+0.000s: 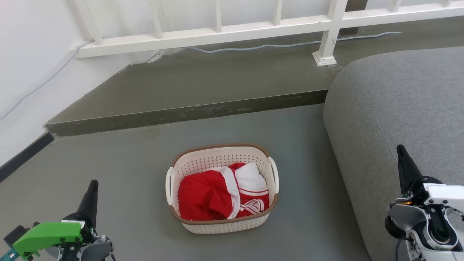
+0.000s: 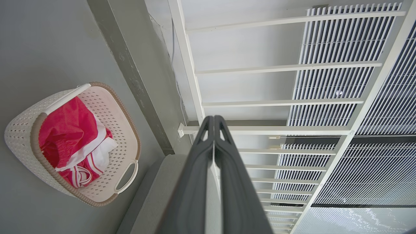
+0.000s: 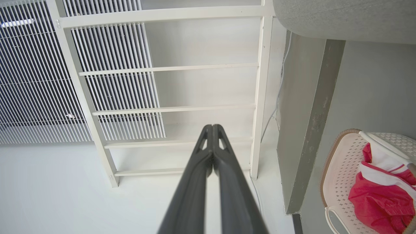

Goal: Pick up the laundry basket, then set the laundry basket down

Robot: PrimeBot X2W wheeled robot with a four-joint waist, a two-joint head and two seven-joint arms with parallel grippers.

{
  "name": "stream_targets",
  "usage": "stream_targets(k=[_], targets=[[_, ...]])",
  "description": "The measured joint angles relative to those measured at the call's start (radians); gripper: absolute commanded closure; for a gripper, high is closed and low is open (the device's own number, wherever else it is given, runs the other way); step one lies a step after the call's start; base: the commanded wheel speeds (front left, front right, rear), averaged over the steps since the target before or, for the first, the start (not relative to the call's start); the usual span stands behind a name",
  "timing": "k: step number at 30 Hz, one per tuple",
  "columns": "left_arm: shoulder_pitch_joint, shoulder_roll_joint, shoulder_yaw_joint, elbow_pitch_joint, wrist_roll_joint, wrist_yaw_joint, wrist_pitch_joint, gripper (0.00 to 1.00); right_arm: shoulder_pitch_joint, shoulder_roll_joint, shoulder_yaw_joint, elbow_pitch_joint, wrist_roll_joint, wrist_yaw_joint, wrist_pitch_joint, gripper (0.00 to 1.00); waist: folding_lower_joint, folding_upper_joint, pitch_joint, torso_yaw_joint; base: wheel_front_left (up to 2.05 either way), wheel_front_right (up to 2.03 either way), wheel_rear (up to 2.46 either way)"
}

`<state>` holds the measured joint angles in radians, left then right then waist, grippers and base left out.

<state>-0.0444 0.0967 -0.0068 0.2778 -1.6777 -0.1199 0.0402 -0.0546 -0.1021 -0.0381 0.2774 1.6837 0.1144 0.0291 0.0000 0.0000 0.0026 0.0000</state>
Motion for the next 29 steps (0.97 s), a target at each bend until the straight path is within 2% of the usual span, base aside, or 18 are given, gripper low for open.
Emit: stream_targets(k=[29], targets=[[-0.003, -0.003, 0.002, 0.0, 0.0, 0.0, 0.003, 1.0, 0.0, 0.001, -0.004, 0.001, 0.0, 0.0, 0.007, 1.0, 0.0, 0.0, 0.0, 0.0, 0.0, 0.0, 0.0]])
